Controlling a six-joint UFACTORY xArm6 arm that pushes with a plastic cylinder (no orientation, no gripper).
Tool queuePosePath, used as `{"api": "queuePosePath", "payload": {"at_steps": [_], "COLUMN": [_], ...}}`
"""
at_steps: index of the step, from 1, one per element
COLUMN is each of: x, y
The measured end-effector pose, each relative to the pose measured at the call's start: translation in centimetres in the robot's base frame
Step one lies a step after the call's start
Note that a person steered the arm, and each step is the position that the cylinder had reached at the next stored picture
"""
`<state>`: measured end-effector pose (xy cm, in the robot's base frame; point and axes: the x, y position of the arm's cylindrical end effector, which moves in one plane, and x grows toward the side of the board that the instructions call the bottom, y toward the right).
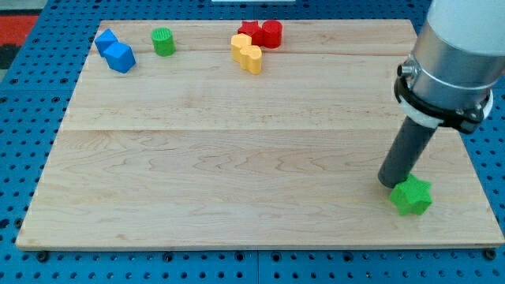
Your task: Push the triangle close to the green star
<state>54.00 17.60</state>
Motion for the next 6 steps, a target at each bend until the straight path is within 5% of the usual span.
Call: {"api": "queuePosePath", "payload": {"at_steps": [2, 5, 6], "x": [-6.8, -19.0, -19.8], "y": [-13.4, -46.3, -48.1]}}
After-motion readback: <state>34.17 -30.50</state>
